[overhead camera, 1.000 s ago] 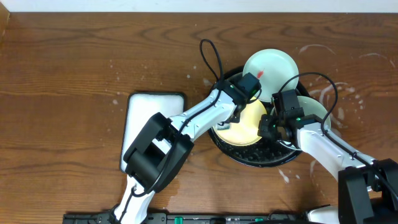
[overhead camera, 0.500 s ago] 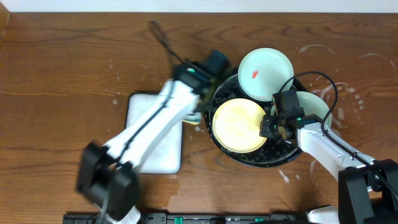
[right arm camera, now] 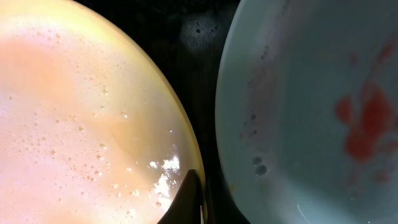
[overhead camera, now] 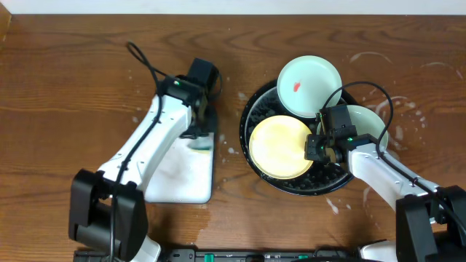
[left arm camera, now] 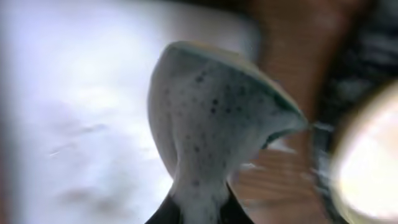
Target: Clean dirty plates on tray and stack at the side
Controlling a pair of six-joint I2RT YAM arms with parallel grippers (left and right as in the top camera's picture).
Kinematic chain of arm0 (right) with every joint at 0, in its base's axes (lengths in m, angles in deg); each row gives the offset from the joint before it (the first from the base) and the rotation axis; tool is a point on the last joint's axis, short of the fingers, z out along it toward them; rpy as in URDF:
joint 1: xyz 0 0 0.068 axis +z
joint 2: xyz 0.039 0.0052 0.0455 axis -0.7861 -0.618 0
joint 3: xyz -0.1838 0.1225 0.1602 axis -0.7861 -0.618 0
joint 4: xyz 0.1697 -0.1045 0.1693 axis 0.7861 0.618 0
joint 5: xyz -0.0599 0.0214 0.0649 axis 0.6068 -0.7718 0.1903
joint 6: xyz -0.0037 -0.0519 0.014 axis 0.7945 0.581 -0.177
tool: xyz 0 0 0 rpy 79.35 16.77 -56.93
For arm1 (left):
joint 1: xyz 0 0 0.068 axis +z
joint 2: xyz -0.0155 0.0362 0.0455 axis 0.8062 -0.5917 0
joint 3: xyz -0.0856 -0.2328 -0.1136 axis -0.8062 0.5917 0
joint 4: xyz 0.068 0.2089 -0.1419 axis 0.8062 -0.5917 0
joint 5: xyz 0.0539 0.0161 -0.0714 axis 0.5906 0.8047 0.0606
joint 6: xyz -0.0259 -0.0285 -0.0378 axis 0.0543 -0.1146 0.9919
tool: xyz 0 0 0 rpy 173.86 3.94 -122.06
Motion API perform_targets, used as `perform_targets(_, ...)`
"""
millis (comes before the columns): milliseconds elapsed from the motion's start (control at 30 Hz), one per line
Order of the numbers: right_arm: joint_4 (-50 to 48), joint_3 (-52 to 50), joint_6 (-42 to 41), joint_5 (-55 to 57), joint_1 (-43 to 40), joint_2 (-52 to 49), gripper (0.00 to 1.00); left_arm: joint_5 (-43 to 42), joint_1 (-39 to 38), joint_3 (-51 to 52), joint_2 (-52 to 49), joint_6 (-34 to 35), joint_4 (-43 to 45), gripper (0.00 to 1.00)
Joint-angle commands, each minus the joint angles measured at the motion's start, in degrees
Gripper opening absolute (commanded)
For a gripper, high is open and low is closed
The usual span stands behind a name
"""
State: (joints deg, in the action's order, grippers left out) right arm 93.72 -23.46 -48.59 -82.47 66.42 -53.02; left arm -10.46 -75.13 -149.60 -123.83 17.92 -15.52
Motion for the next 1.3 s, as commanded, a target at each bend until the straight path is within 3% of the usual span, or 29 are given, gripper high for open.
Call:
perform_targets(0,-0.13,-0.72,1.4,1.25,-0.24,-0.94,0.01,-17.38,-3.15,0.37,-0.02,-6.91,5.11,0.08)
perform_targets(200,0.42,-0.72,1.4,1.25,-0.24,-0.94,0.01,-15.72,-12.7,1.29,-1.38,-1.86,19.91,0.08)
perform_targets(433,0.5,-0.72,1.38,0.83,-0.24,-0.94,0.01,-11.65,-17.22,1.55,-9.68,8.13,28.06,0.08)
perform_targets(633,0.5,-0.72,1.38,0.85,-0.24,-0.94,0.01,-24.39,-18.4,1.55,-20.0,12.57,36.74,0.08)
perform_targets(833,0.68,-0.72,1.38,0.83,-0.24,-0.94,0.01,-24.7,-17.29,1.55,-25.7,12.52,36.22,0.07)
perform_targets(933,0.83,-0.72,1.38,0.83,-0.24,-0.94,0.01,-18.88,-15.13,1.33,-25.14,12.17,33.09,0.08)
perform_targets(1167,0.94,-0.72,1.38,0.83,-0.24,-0.94,0.01,8.09,-12.13,-1.2,-21.29,7.8,20.11,0.08)
perform_targets(1267,0.92,-0.72,1.38,0.83,-0.24,-0.94,0.01,14.43,-12.66,-1.77,-20.13,4.68,18.97,0.08)
